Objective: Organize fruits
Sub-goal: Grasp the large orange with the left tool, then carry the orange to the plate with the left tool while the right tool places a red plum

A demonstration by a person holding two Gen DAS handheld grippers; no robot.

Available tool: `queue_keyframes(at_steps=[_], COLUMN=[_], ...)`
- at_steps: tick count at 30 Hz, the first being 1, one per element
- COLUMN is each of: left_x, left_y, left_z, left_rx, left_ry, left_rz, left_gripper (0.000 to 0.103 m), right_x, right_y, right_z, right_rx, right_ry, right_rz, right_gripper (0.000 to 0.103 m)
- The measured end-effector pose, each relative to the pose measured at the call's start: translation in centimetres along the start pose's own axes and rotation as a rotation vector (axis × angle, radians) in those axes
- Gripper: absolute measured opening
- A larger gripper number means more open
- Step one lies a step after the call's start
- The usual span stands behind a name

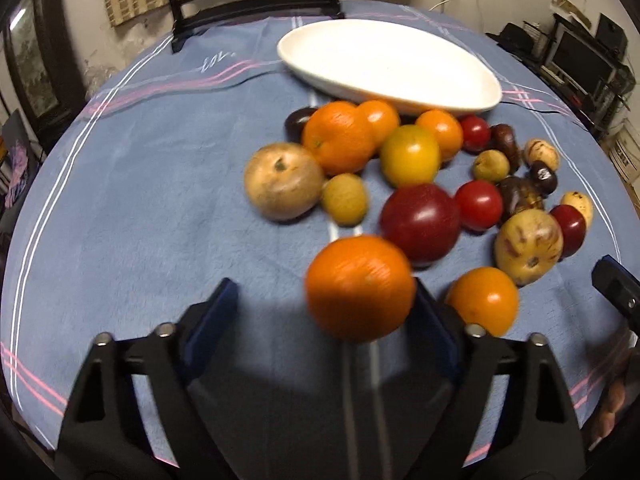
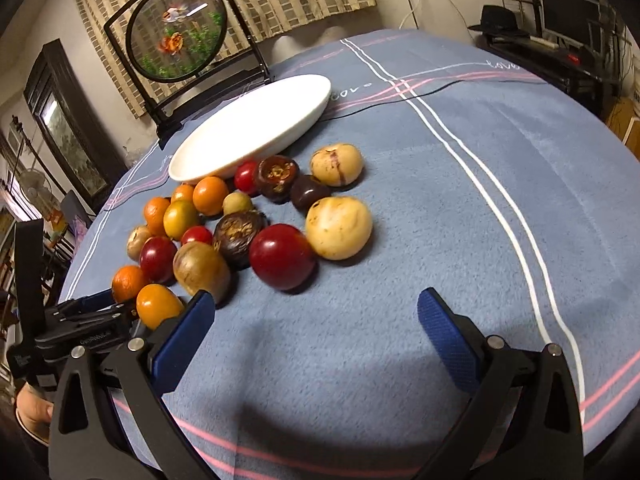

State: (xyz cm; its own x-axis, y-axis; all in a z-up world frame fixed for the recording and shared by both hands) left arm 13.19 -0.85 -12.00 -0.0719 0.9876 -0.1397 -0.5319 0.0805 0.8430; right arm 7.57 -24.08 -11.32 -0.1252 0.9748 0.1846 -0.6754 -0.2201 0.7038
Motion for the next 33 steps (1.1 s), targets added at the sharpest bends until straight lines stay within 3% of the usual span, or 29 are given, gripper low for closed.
queue_keyframes(at_steps=[3, 7, 11, 13, 18, 22, 25, 27, 29, 33], left_x=[-0.8, -1.1, -0.7, -0.6, -0.3, -0.2, -0.1, -0.1, -0.1, -0.1], left_y=[0.3, 1.0, 1.2, 1.3, 1.4, 1.4, 1.4, 1.5, 1.5, 1.5], left_z=[0.0, -0.4, -0.9, -1.0, -1.2, -1.3, -1.3, -1.4, -1.4, -1.6], left_rx=[-0.001, 0.002, 0.001, 0.000, -0.003, -0.002, 0.001, 0.003, 0.002, -0.001], left_ry=[-0.024, -0.055, -0.052, -0.045, -0.040, -0.034, -0.025, -0.020, -0.020, -0.019], left_rz=[-0.046, -0.058, -0.068, -0.076, -0.083, -0.089, -0.093, -0.099, -0.100, -0.099], left_gripper=[0.046, 0.046, 0.046, 0.046, 0.046, 0.046, 0.046, 0.046, 0.046, 0.046], right_x=[-0.2, -0.6, -1.0, -1.1, 0.2, 2.6, 3.0, 2.9, 2.8, 3.2], right_y=[0.1, 0.5, -0.8, -1.0, -0.9, -1.0, -2.3, -2.6, -2.9, -3.8], right_z=[0.4, 1.1, 1.2, 1.3, 1.0, 0.7, 0.6, 0.9, 1.7, 2.4], right_rx=[0.005, 0.018, 0.134, 0.156, 0.160, 0.167, 0.213, 0.212, 0.211, 0.208], right_ry=[0.025, 0.144, 0.360, 0.413, 0.454, 0.491, 0.462, 0.435, 0.414, 0.419], right_rz=[0.004, -0.077, -0.246, -0.284, -0.199, -0.065, -0.024, -0.012, -0.006, -0.012], right_gripper=[0.102, 0.102, 0.102, 0.102, 0.102, 0.077, 0.057, 0.056, 0.049, 0.048])
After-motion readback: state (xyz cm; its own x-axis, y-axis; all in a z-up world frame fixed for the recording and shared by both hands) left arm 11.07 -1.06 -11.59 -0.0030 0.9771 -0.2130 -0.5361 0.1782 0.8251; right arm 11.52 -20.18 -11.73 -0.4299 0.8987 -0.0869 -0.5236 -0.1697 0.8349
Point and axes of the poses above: each gripper's, at about its wrist camera, not at the fingertips, and y roughly against the way its jaws point, x to its left, z to its top, the point moved 5 cm from there along -y, roughly the way its jaws point, and after that the axes turned 15 degrees about y, right-handed, at the moved point
